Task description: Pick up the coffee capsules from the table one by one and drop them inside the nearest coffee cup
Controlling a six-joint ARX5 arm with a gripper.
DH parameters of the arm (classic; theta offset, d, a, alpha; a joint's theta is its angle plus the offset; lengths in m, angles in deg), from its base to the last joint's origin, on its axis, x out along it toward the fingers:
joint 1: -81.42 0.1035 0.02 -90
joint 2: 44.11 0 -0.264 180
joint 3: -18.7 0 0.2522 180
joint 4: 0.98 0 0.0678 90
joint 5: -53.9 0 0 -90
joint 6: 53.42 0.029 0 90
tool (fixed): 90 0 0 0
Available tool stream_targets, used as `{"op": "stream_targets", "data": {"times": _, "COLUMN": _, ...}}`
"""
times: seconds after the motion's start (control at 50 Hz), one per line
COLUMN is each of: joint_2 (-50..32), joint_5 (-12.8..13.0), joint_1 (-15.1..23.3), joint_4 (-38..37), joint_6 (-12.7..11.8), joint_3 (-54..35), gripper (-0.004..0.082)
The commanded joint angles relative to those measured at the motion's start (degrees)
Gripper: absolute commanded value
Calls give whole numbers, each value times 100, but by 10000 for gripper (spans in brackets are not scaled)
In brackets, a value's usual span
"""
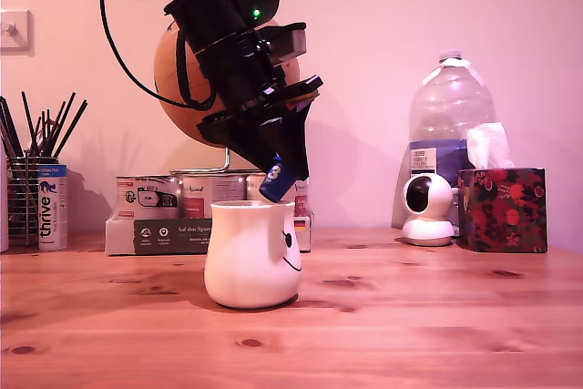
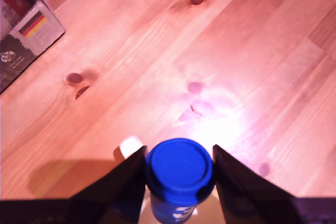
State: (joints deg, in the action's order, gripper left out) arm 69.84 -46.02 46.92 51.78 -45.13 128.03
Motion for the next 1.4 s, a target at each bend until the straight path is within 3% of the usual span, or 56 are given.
{"op": "stream_targets", "data": {"times": 0.0, "joint_2": -66, "joint_5": -17, "joint_1": -7, "joint_4": -461, "joint_6": -74, "joint_3": -72, "gripper": 291}}
{"op": "stream_targets", "data": {"times": 0.36, "joint_2": -66, "joint_5": -37, "joint_1": -7, "joint_4": -450, "joint_6": -79, "joint_3": -72, "gripper": 283}}
{"op": "stream_targets", "data": {"times": 0.5, "joint_2": -66, "joint_5": -46, "joint_1": -7, "joint_4": -431, "joint_6": -76, "joint_3": -72, "gripper": 212}}
{"op": "stream_targets", "data": {"times": 1.14, "joint_2": -424, "joint_5": -61, "joint_1": -7, "joint_4": -17, "joint_6": -98, "joint_3": -72, "gripper": 212}}
{"op": "stream_targets", "data": {"times": 1.38, "joint_2": -608, "joint_5": -61, "joint_1": -7, "joint_4": 205, "joint_6": -232, "joint_3": -72, "gripper": 214}}
